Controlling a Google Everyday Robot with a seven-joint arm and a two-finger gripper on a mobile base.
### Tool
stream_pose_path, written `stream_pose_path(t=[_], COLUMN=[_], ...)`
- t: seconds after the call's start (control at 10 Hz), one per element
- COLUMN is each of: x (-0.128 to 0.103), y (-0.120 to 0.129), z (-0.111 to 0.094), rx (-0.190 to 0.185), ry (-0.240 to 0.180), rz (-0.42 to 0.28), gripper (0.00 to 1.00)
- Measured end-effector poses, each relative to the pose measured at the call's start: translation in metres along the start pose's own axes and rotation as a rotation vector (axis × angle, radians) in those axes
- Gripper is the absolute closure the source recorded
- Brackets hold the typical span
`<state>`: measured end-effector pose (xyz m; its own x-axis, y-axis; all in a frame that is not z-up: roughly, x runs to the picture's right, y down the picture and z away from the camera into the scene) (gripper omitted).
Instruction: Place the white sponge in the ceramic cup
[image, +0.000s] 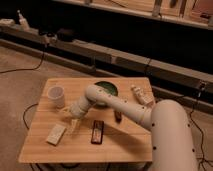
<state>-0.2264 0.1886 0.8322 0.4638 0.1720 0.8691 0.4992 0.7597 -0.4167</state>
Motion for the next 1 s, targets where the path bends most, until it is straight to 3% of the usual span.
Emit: stream_pose_path(t=[0.2, 0.4, 0.7, 1.0], x=[-0.003, 0.004, 0.004, -0.005], y=[-0.003, 0.003, 0.000, 0.002], z=[0.006, 0.011, 0.021, 0.044], rx=[0.000, -0.030, -0.048, -0.112], ry=[-0.037, -0.040, -0.080, -0.122], rz=[0.013, 0.042, 0.048, 0.032], gripper=[0.20, 0.20, 0.20, 0.20])
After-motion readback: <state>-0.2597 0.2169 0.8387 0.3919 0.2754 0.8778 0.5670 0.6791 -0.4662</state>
